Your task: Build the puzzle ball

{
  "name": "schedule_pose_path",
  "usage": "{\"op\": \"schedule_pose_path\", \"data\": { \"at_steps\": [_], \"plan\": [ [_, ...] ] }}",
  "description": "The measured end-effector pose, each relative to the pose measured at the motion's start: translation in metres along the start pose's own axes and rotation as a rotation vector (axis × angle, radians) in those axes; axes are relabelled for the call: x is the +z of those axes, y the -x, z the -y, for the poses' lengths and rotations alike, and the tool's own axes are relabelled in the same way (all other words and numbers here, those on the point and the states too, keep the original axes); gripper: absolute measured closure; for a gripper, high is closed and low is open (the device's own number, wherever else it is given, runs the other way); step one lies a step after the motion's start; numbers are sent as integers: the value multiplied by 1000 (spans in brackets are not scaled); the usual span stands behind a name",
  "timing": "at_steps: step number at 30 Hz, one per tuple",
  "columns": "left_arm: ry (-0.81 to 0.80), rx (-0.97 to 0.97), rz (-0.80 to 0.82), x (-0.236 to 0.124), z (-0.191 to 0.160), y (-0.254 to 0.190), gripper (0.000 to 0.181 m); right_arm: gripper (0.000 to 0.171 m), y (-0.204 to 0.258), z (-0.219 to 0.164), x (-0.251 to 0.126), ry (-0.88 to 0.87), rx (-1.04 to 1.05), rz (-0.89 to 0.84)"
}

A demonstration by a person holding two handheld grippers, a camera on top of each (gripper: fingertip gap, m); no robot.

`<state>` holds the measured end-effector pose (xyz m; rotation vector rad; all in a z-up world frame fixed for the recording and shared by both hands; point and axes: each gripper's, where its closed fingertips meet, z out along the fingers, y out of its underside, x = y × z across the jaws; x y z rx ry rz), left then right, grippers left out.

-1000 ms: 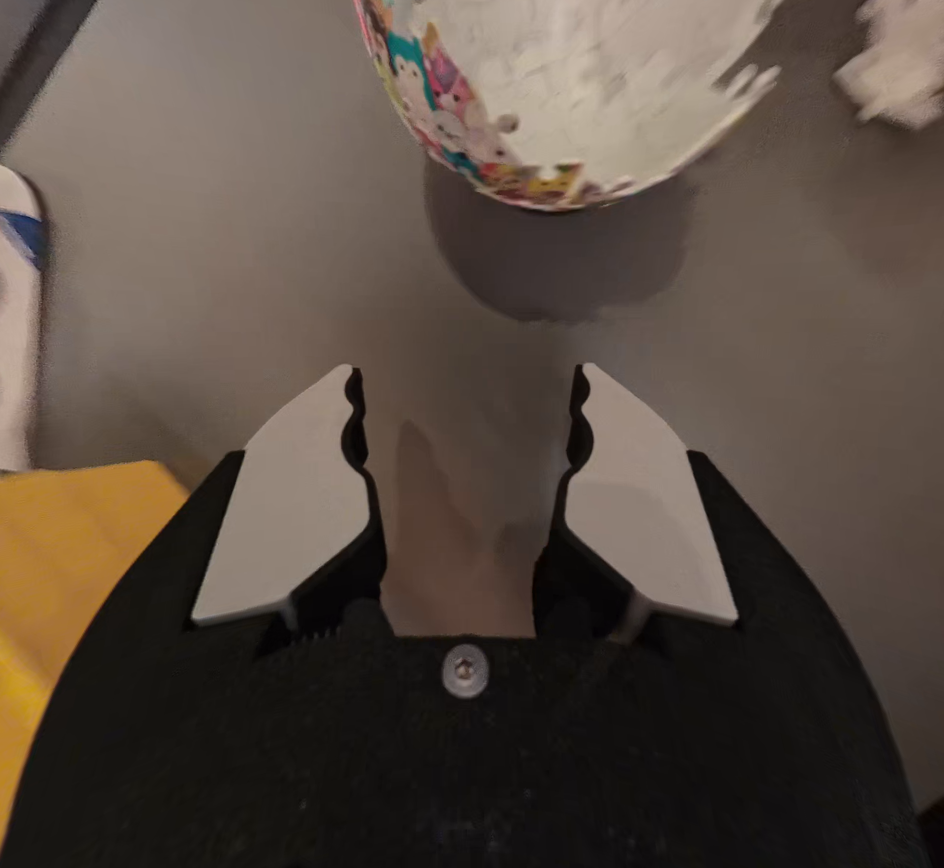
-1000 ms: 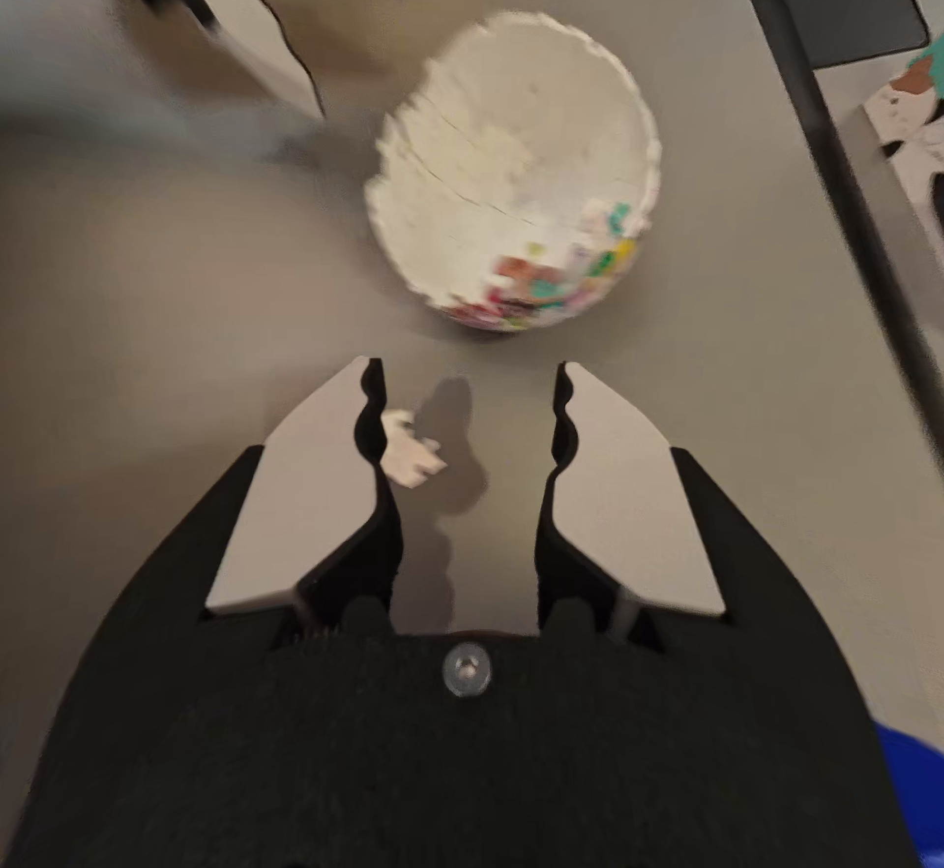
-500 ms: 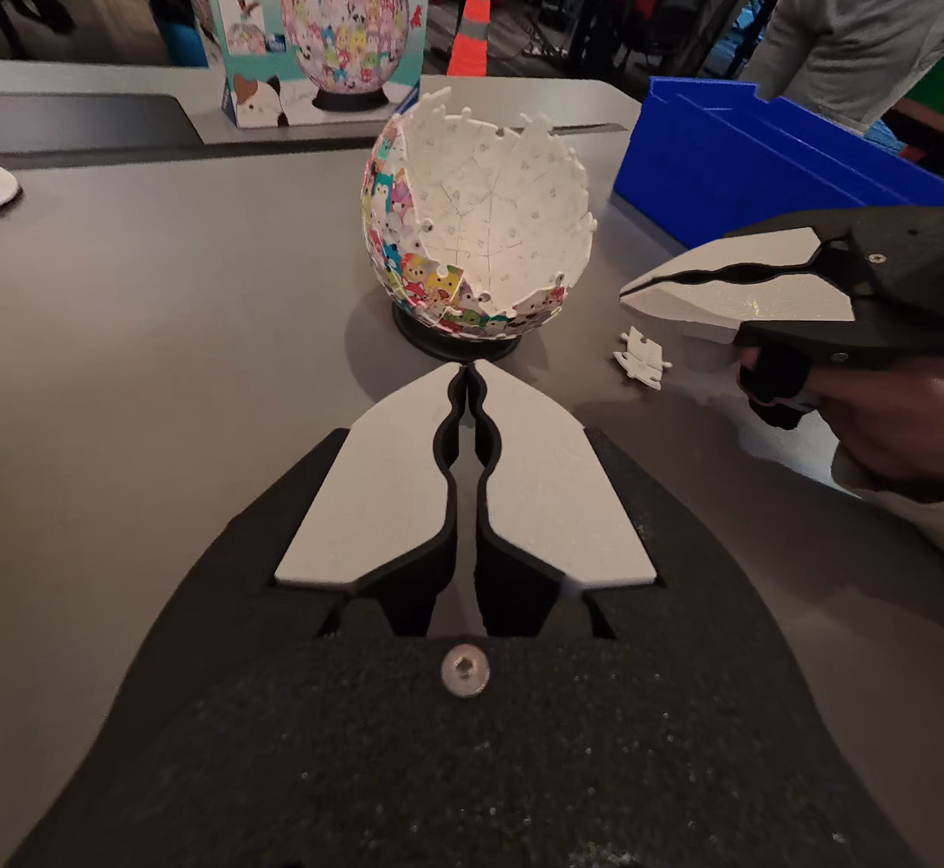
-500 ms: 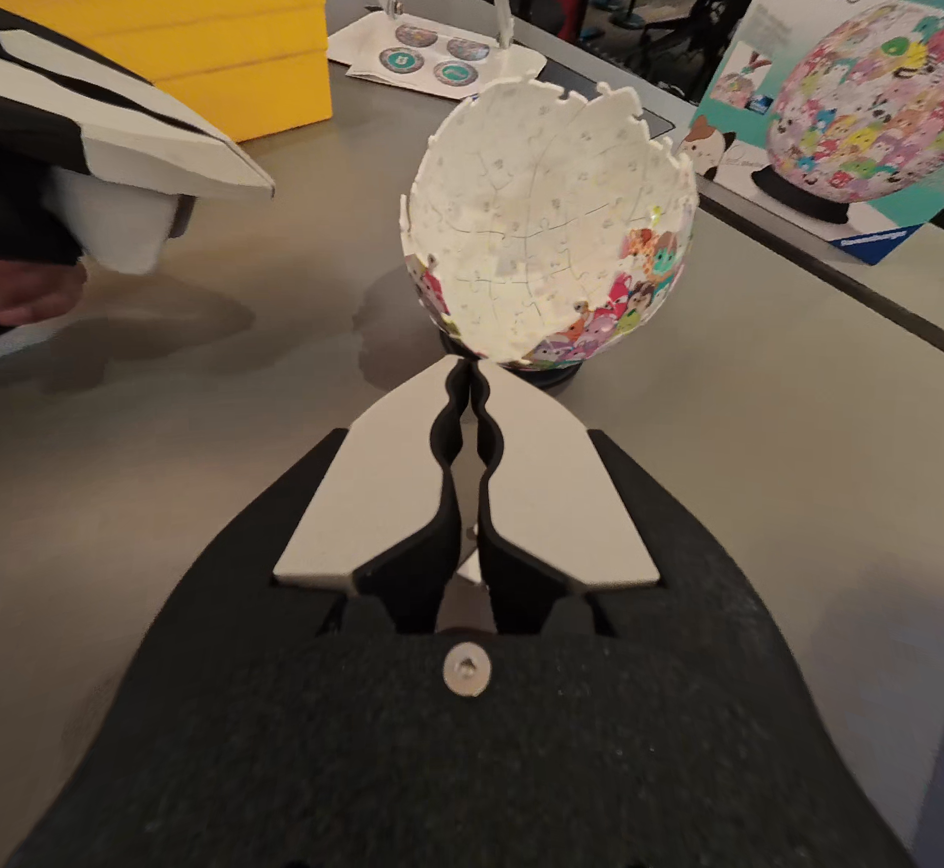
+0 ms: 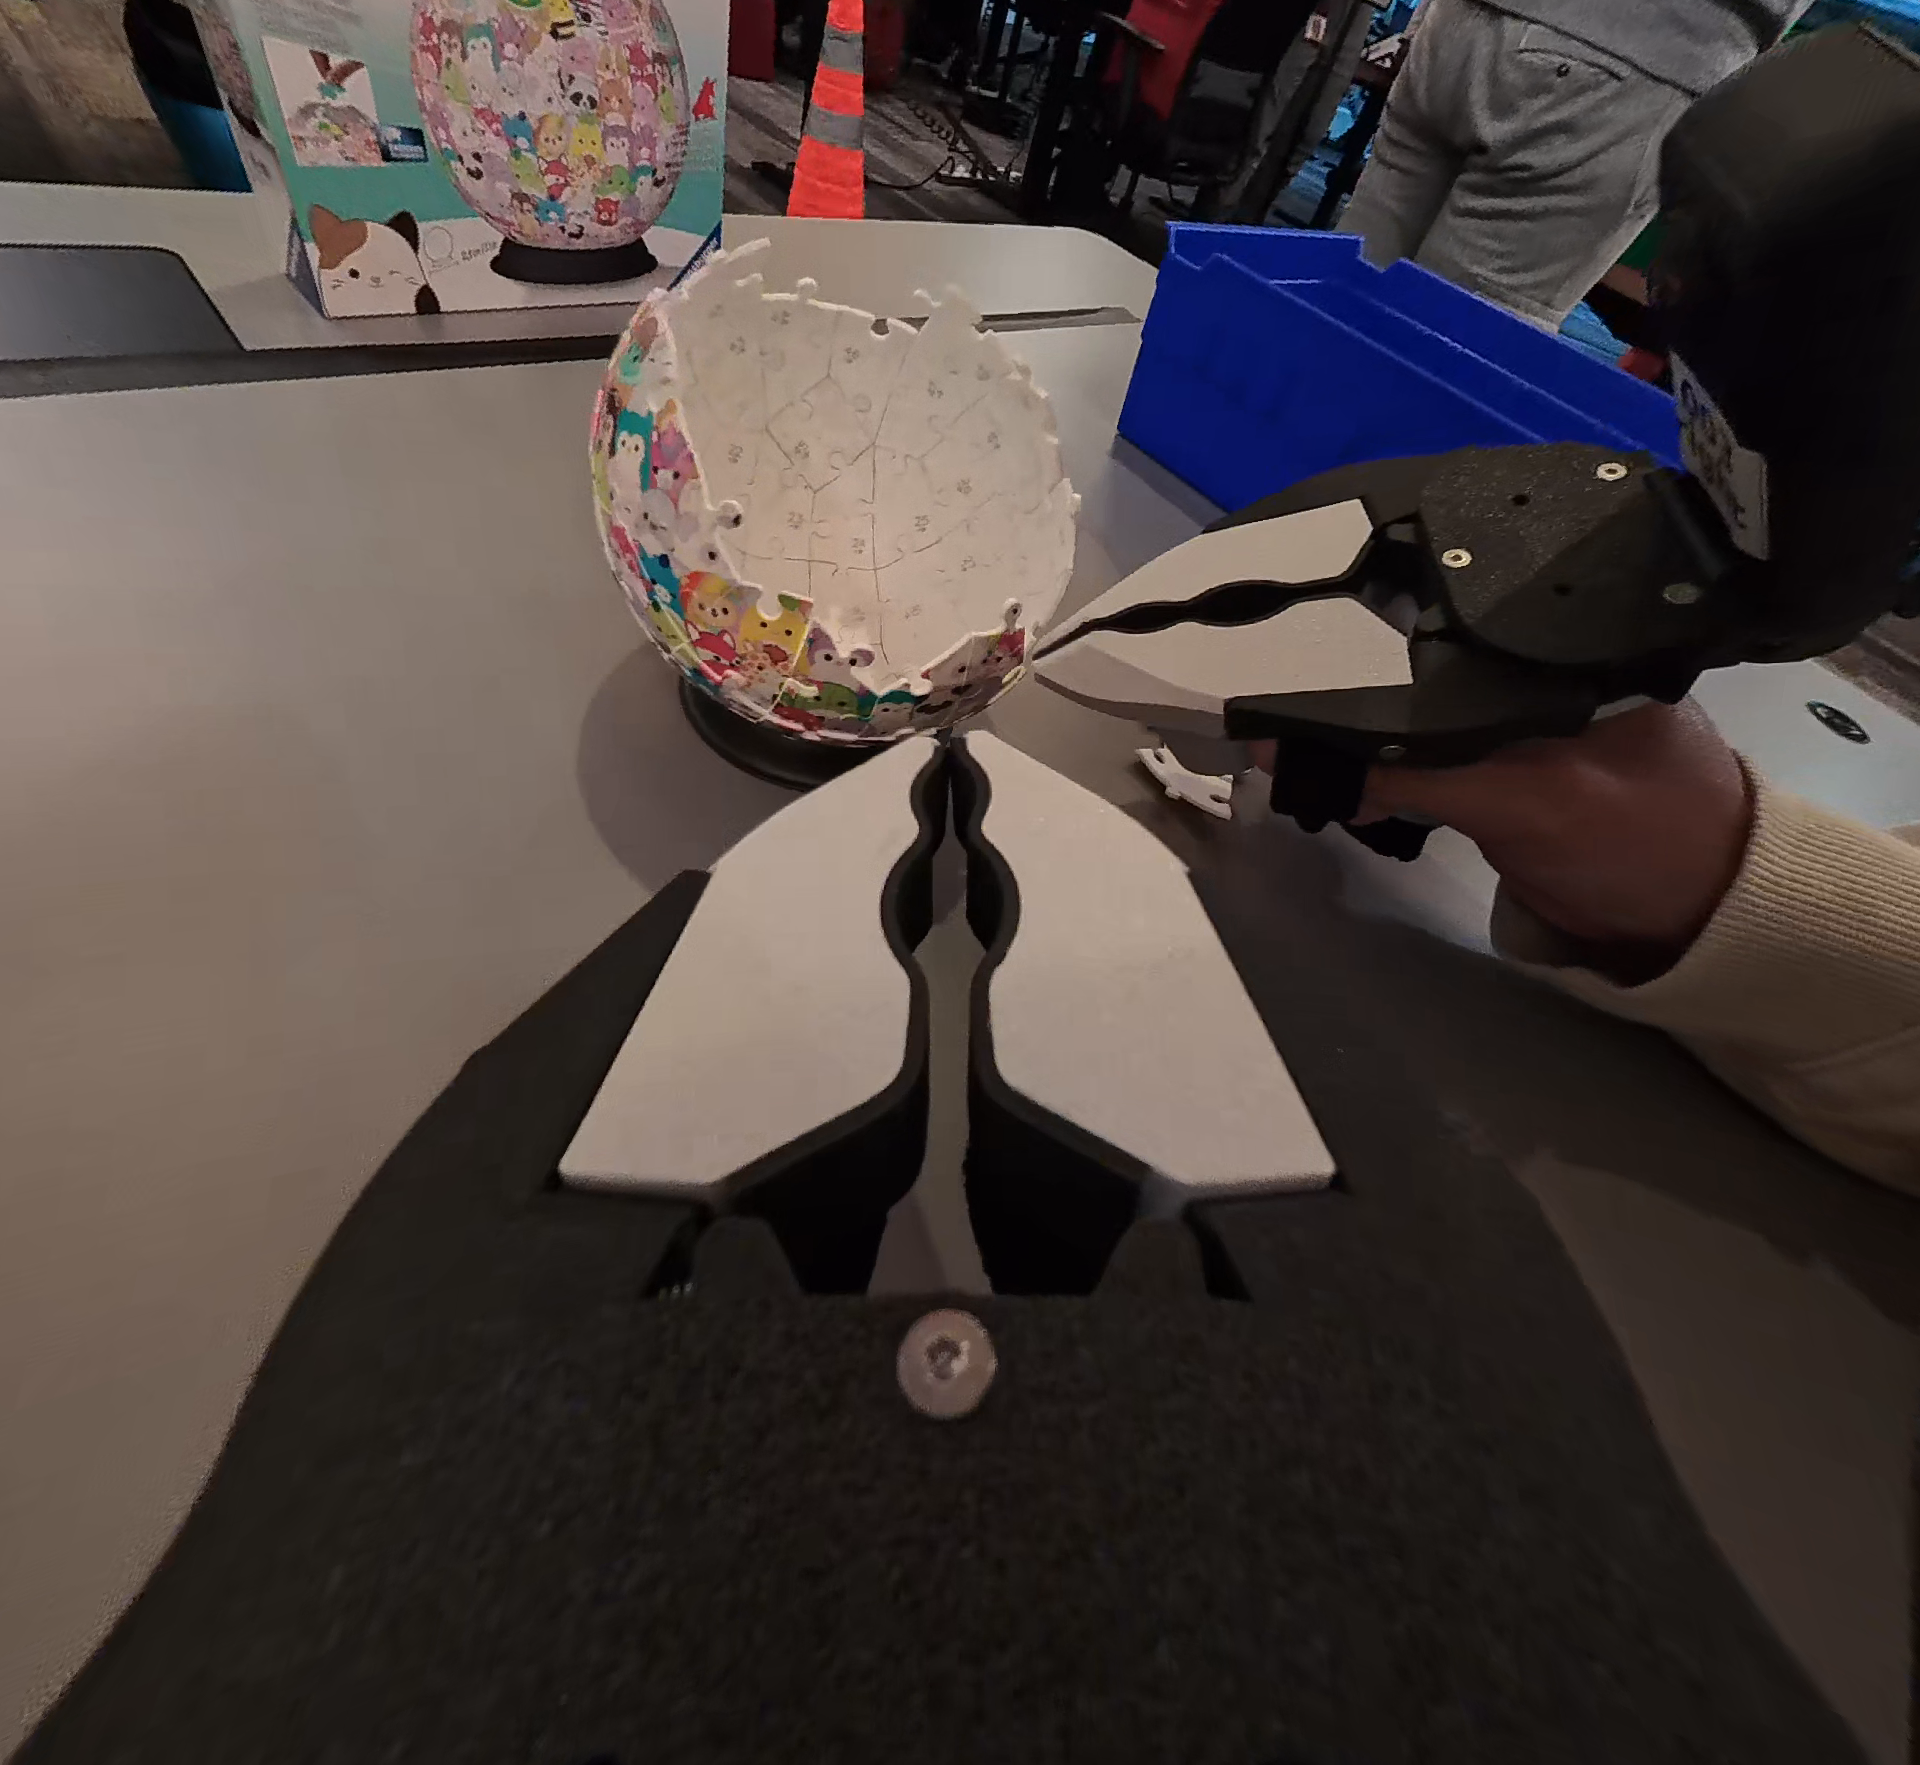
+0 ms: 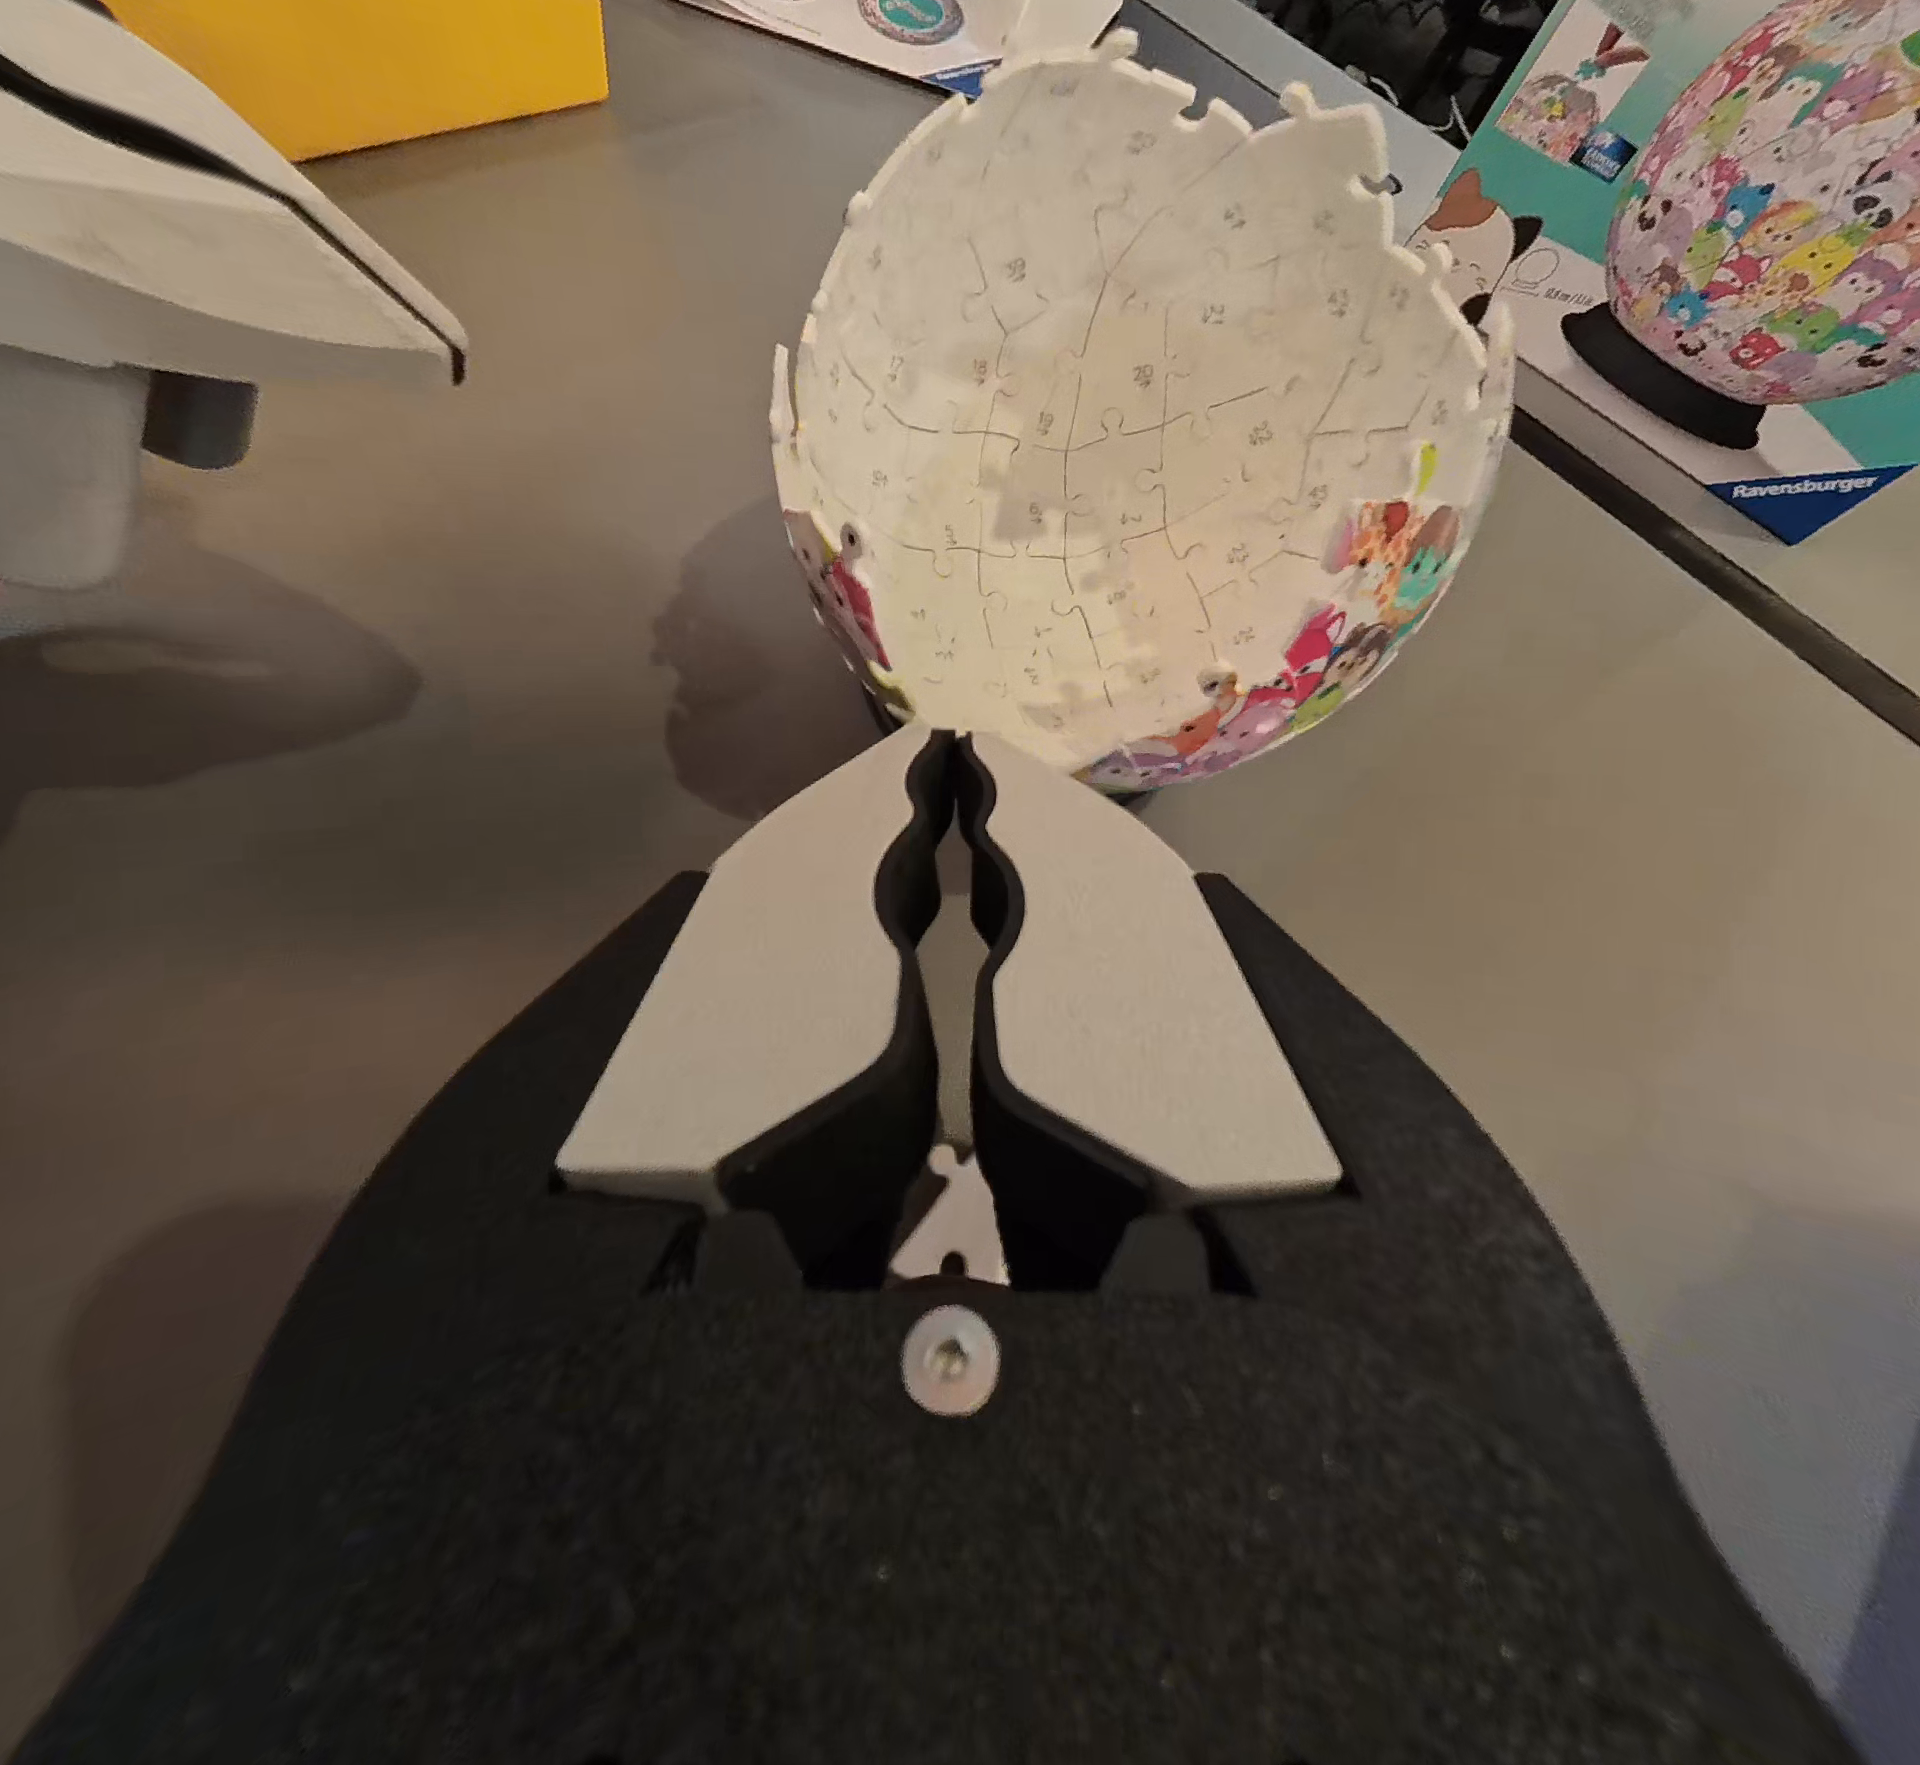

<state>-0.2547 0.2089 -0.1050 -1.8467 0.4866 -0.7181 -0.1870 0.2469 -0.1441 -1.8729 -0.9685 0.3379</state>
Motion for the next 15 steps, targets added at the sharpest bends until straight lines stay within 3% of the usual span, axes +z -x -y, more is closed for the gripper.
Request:
{"op": "schedule_pose_path", "data": {
  "at_steps": [15],
  "plan": [
    [11, 5, 24, -4, 1, 7, 181, 171, 2, 1, 7, 13, -44, 3]
  ]
}}
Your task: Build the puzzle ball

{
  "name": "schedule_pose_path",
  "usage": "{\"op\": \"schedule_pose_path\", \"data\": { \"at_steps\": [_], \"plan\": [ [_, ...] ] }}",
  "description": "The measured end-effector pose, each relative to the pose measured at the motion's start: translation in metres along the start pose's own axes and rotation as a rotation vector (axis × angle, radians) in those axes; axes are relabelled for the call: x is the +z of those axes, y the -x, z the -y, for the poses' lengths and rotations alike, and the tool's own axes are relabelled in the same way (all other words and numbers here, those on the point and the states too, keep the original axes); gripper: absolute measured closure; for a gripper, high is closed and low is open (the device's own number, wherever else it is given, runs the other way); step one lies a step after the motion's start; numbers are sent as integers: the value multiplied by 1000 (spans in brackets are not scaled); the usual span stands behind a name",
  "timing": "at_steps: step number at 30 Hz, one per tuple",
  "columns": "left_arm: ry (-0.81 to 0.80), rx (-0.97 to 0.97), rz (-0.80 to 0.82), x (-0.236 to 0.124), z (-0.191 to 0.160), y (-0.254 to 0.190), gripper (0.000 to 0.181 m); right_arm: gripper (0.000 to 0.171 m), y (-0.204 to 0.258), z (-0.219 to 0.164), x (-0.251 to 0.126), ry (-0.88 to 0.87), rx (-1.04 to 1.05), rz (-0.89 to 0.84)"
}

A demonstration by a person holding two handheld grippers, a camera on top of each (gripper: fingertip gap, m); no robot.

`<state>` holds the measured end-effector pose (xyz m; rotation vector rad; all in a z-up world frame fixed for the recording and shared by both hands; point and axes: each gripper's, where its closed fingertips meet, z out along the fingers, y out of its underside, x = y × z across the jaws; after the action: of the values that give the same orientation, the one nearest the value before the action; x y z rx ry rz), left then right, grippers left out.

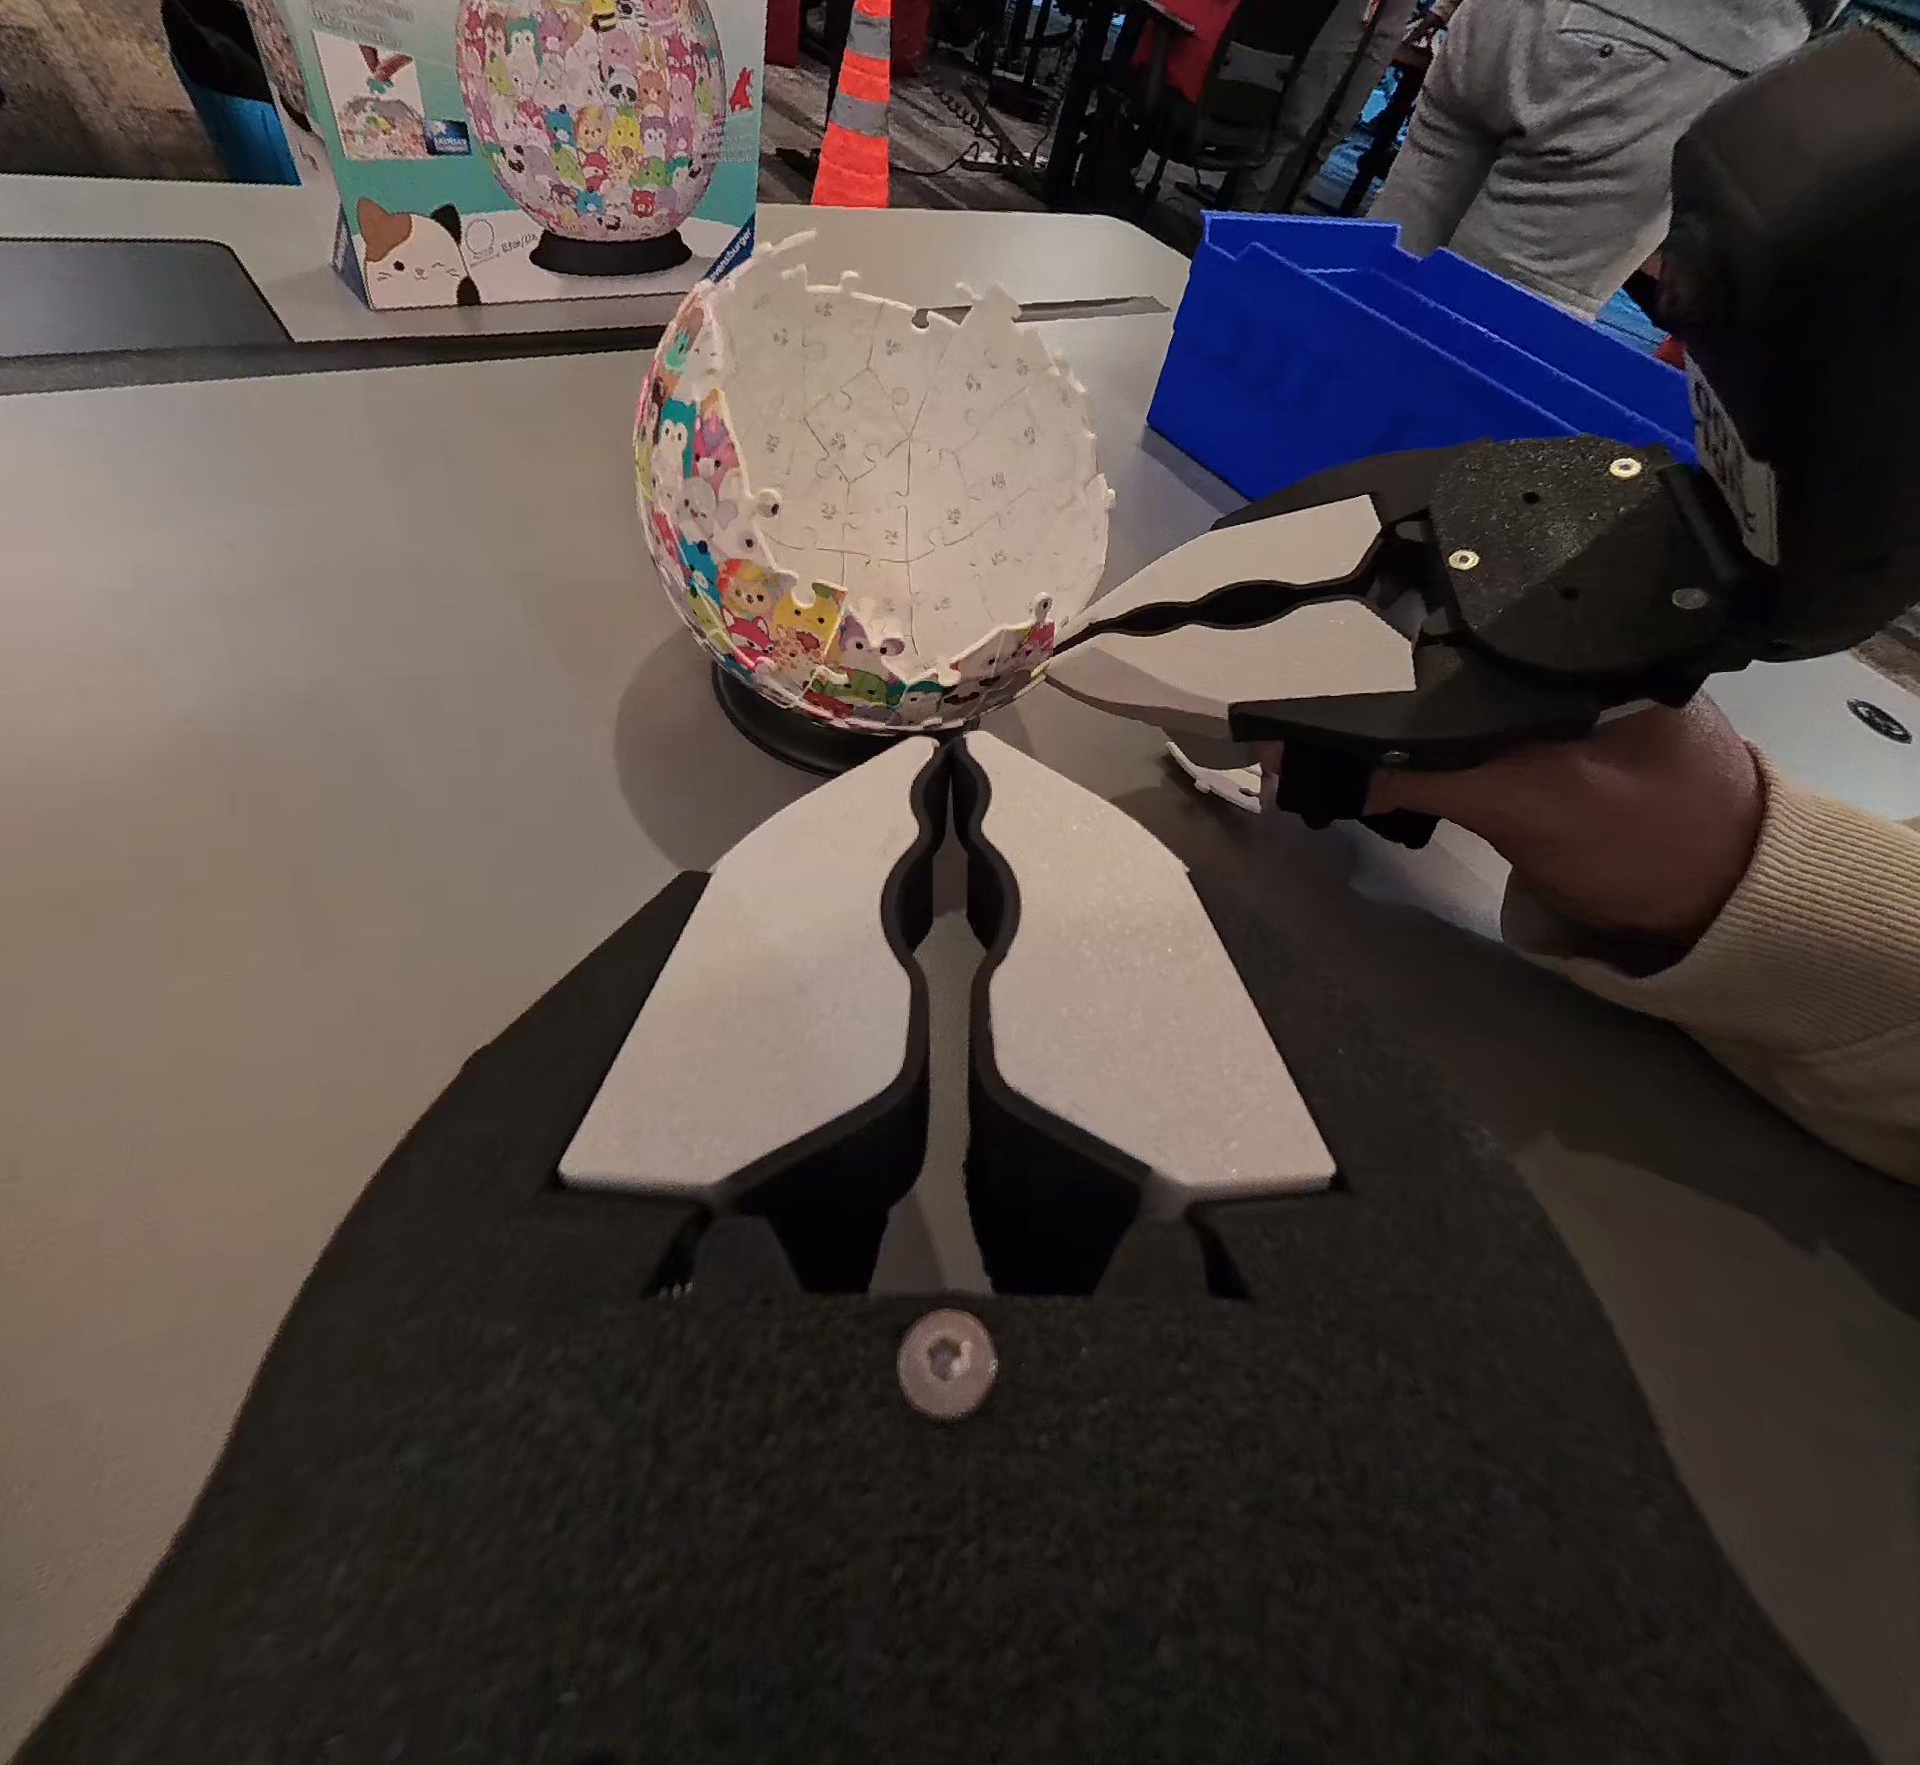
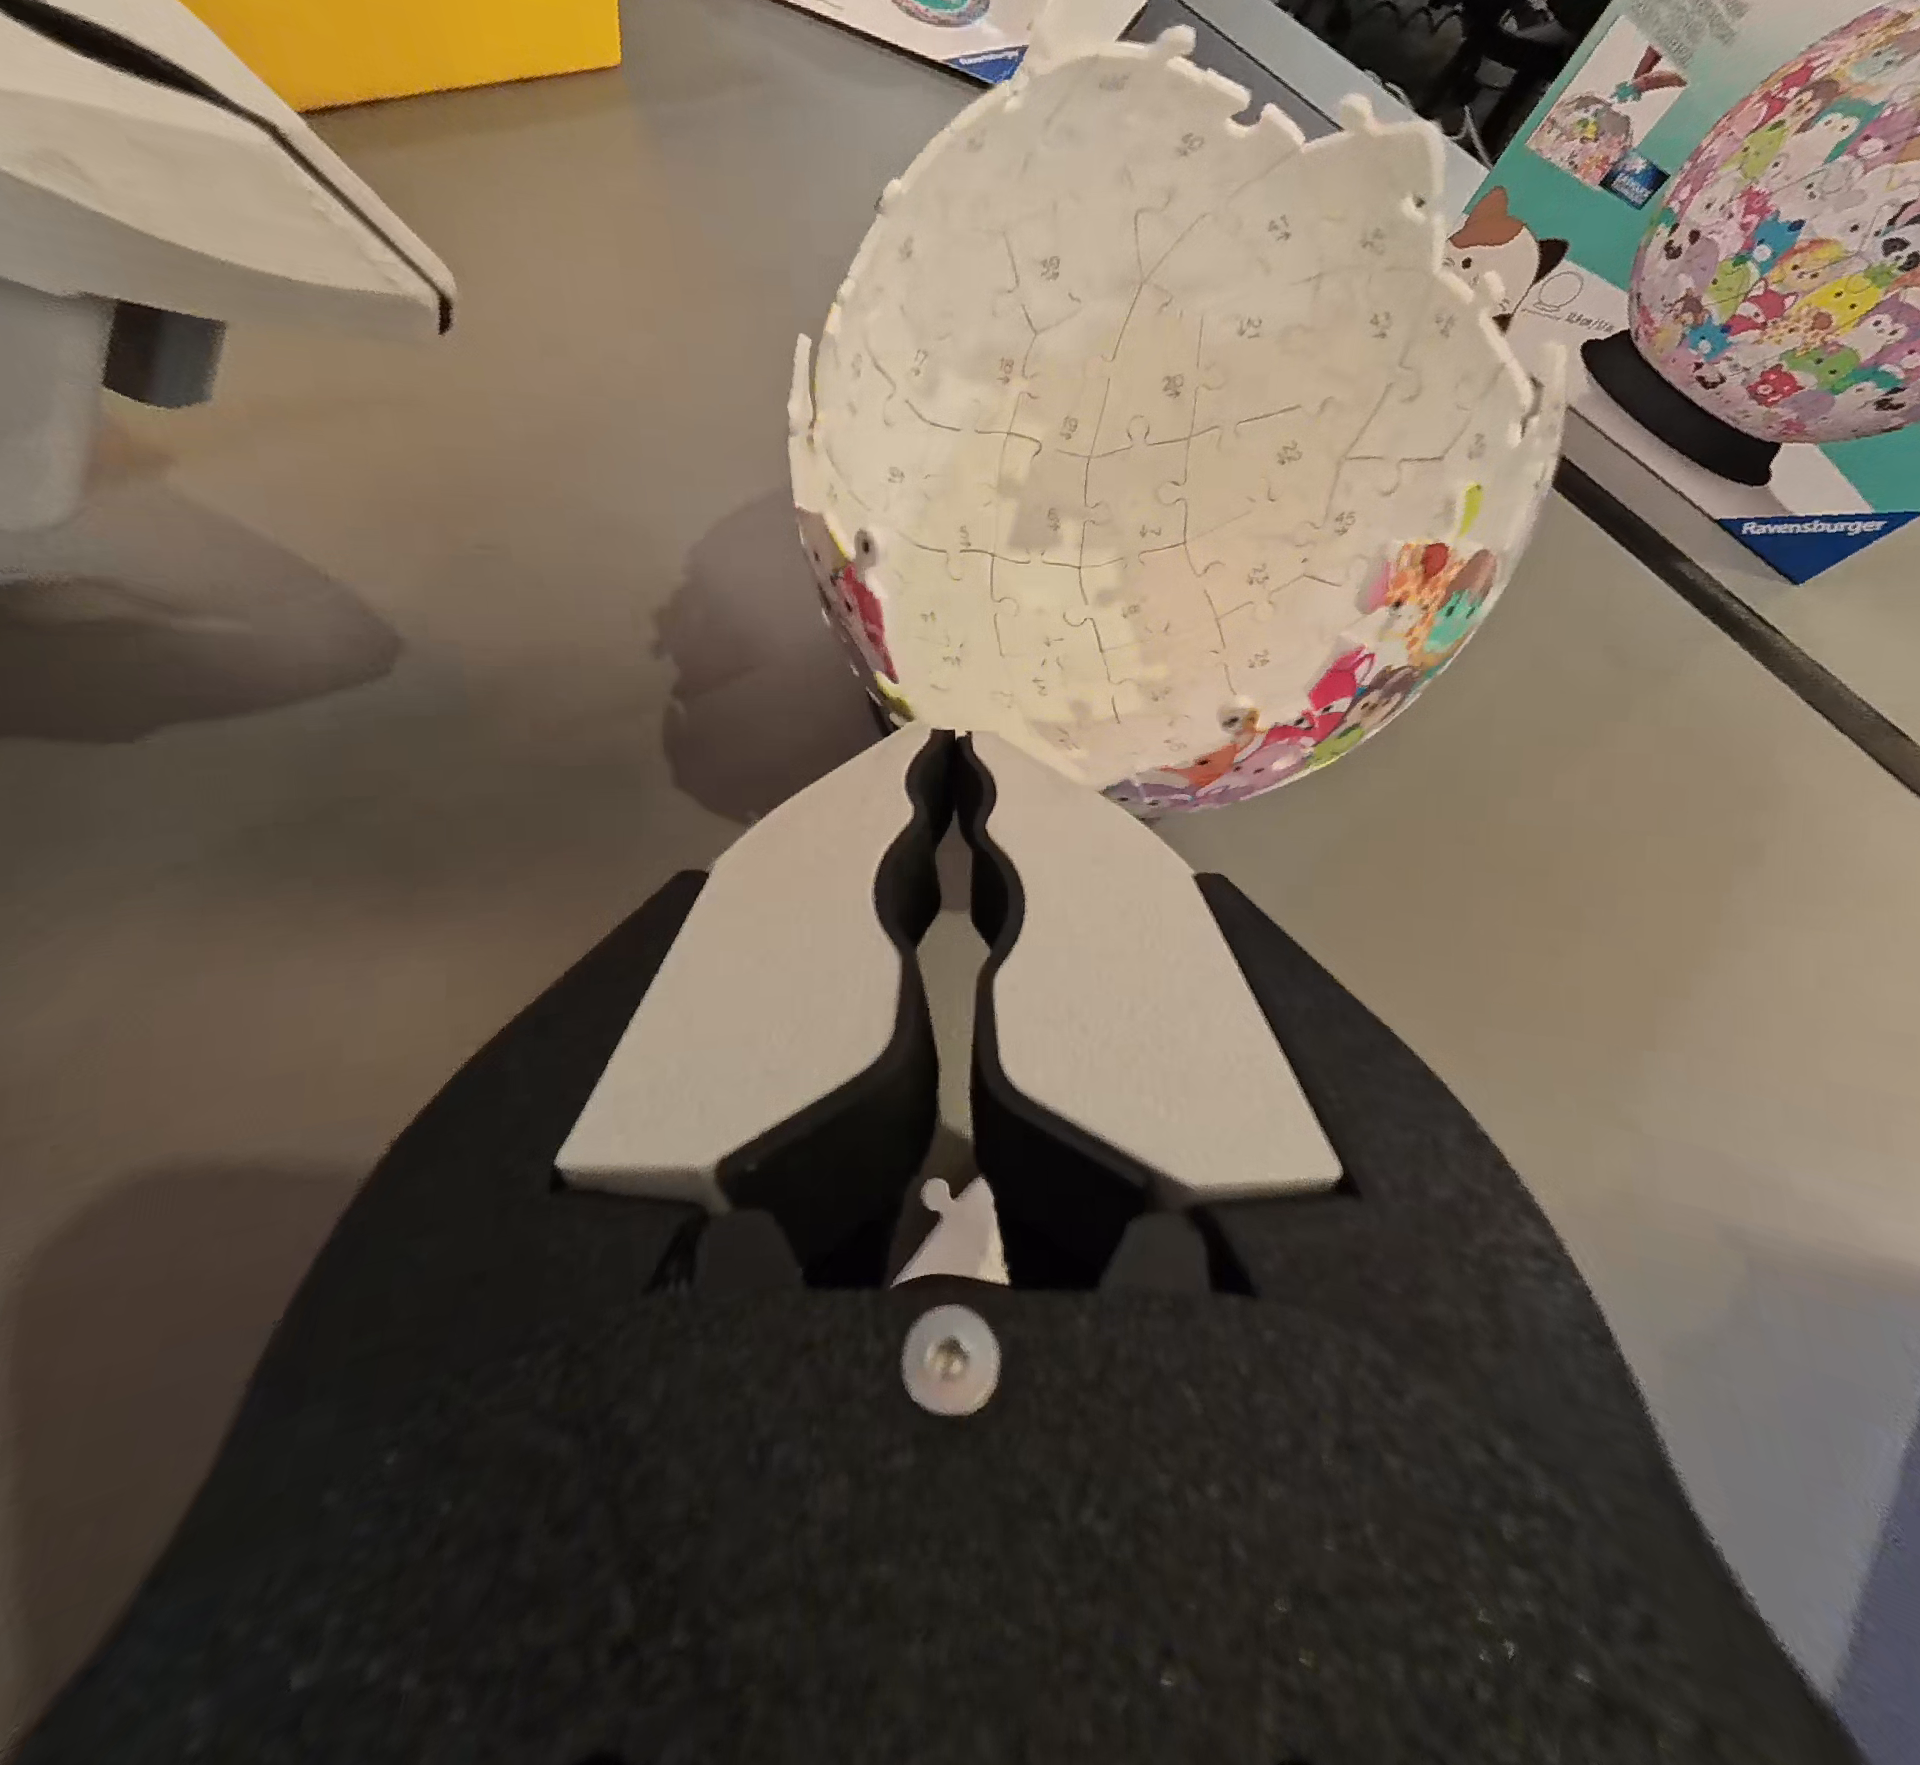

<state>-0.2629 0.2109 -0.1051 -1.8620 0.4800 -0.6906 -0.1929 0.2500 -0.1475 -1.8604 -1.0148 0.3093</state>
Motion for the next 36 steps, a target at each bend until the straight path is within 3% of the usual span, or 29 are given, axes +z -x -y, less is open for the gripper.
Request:
{"op": "schedule_pose_path", "data": {
  "at_steps": [36],
  "plan": [
    [54, 6, -2, 3, -5, -3, 178, 171, 5, -7, 13, 84, -64, 20]
  ]
}}
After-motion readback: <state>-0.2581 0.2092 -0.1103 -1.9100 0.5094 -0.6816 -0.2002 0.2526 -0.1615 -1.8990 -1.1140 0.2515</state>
